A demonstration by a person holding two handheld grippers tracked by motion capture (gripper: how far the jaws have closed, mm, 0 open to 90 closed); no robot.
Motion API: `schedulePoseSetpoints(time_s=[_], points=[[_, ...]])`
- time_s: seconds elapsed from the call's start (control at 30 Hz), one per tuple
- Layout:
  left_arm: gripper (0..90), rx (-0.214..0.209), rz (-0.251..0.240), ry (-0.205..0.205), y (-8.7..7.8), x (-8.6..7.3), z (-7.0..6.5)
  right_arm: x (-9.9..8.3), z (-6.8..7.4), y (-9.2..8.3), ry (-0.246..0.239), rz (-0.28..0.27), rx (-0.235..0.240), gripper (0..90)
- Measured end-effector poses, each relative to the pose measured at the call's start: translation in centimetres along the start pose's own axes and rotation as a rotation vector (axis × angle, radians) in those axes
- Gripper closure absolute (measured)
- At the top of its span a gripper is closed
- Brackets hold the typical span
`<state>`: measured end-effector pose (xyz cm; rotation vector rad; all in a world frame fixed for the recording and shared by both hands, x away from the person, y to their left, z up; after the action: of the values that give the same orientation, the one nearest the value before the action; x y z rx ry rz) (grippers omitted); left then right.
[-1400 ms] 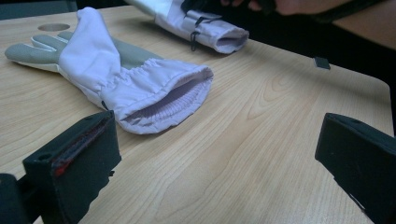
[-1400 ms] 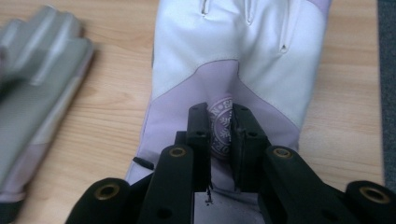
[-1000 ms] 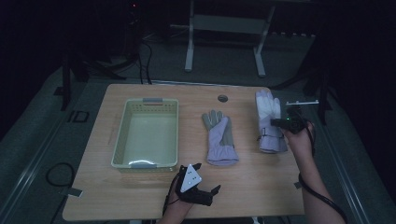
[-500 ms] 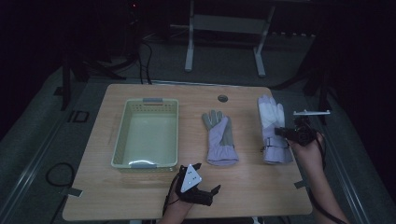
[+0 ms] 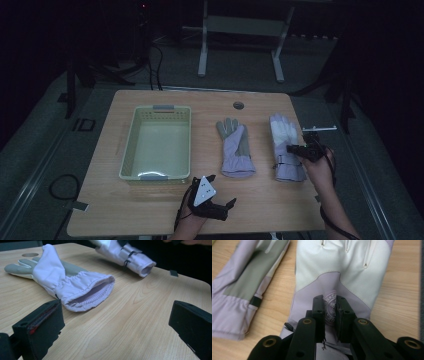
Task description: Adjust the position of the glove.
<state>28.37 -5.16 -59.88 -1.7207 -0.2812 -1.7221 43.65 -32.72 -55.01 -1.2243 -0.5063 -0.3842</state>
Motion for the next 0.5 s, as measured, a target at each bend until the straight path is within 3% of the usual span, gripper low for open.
schedulePoseSetpoints(time_s=[0.27,0.43,0.5], points=[[0.1,-0.002,-0.001,-0.001,0.0,0.0,0.0,-0.2,0.0,3.1,-0.019,0.029,-0.032,78.7],[0.1,-0.002,-0.001,0.000,0.0,0.0,0.0,-0.5,0.1,3.9,-0.023,0.036,-0.034,76.9],[0.1,-0.002,-0.002,0.000,0.0,0.0,0.0,-0.4,0.1,3.9,-0.028,0.024,-0.016,69.3]])
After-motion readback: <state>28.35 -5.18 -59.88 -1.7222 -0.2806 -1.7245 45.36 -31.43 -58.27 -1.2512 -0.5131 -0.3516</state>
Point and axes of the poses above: each handheld gripper's, and its own axes: y roughly forward along the jaws, x roughly out of its top, z roughly to its left, the point moved 8 cm from there along y, roughly forward along the jaws, and after that the axes turned 12 degrees about y, right-handed, at the moved point
